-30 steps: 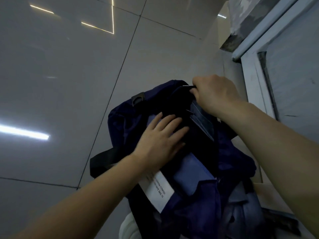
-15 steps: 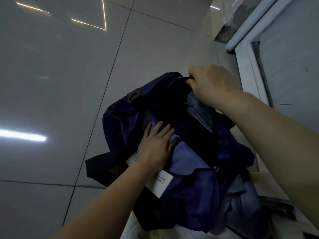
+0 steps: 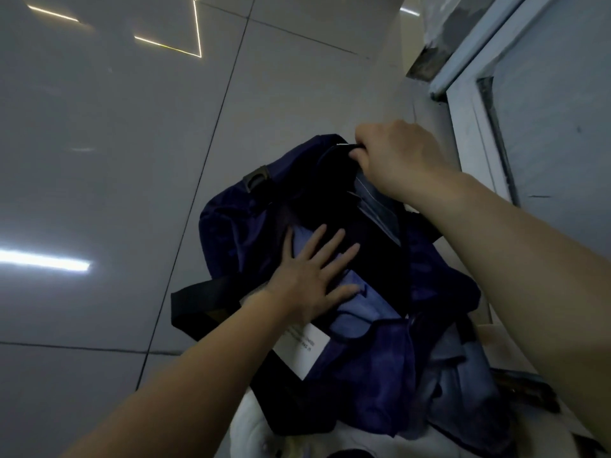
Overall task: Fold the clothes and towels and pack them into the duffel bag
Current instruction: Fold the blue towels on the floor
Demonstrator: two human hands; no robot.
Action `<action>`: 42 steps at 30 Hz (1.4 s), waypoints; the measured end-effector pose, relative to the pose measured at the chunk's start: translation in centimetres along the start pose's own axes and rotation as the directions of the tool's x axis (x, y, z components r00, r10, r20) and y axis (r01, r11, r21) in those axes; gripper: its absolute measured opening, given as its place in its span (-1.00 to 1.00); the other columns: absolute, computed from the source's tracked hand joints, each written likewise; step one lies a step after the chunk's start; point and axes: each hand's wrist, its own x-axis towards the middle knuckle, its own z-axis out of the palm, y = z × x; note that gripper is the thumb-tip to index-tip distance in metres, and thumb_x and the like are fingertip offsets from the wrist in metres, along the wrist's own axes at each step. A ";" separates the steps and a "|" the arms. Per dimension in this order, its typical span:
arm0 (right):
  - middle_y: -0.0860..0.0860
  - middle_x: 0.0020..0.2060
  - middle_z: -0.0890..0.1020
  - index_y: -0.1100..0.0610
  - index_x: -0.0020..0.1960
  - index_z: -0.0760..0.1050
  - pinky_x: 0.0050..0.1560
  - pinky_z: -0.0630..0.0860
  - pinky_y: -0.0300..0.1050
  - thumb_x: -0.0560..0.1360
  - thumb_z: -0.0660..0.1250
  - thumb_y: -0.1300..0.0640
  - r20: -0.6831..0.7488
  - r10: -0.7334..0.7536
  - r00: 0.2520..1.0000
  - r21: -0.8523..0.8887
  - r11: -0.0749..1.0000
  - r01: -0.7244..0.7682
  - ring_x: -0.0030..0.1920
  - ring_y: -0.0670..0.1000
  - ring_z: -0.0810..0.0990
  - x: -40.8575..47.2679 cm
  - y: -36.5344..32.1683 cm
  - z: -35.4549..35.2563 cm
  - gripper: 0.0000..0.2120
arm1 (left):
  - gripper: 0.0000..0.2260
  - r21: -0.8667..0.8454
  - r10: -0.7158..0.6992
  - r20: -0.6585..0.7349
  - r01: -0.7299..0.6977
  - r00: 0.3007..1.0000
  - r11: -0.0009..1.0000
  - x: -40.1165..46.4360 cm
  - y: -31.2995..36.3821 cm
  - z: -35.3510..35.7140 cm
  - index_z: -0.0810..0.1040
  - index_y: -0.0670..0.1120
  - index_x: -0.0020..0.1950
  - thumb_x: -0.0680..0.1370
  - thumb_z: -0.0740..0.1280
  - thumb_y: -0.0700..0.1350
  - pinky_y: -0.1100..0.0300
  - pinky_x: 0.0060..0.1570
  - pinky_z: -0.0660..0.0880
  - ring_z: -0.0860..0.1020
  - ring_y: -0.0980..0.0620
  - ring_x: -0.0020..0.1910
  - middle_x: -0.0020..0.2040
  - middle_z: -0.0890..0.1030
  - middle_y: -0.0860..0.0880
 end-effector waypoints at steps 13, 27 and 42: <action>0.13 -0.16 0.58 0.12 0.16 0.37 -0.26 0.42 -0.03 0.52 0.25 0.08 0.066 0.091 0.994 0.119 0.988 -0.098 -0.17 0.20 0.54 -6.3 2.0 1.8 -0.75 | -0.30 -0.175 -0.230 0.030 0.232 0.973 0.957 0.5 1.4 1.6 -0.28 0.09 0.54 0.53 -0.12 0.38 0.15 0.48 -0.09 -0.28 0.06 0.53 0.58 -0.19 0.02; -0.01 0.10 0.45 0.05 0.29 0.39 0.02 0.49 -0.04 0.51 0.36 0.03 -0.049 0.343 0.938 0.609 0.755 -0.244 0.08 0.02 0.49 -17.4 -2.1 -1.6 -0.62 | -0.69 0.240 0.244 -0.172 -0.200 0.954 0.950 -13.5 0.5 -10.8 0.63 0.07 -0.06 0.49 0.09 0.03 0.21 -0.46 0.52 0.62 0.04 -0.29 -0.19 0.64 0.09; -0.02 0.10 0.51 0.01 0.29 0.42 0.05 0.39 -0.14 0.55 0.29 -0.10 0.303 -0.443 0.844 0.310 0.883 0.352 0.03 -0.03 0.45 -16.4 -22.2 -22.8 -0.64 | -0.67 0.554 -0.182 -0.014 0.159 0.983 0.817 -36.7 0.4 -29.3 0.34 0.10 0.41 0.65 0.09 0.07 0.15 0.07 0.41 0.46 0.02 0.26 0.30 0.49 0.06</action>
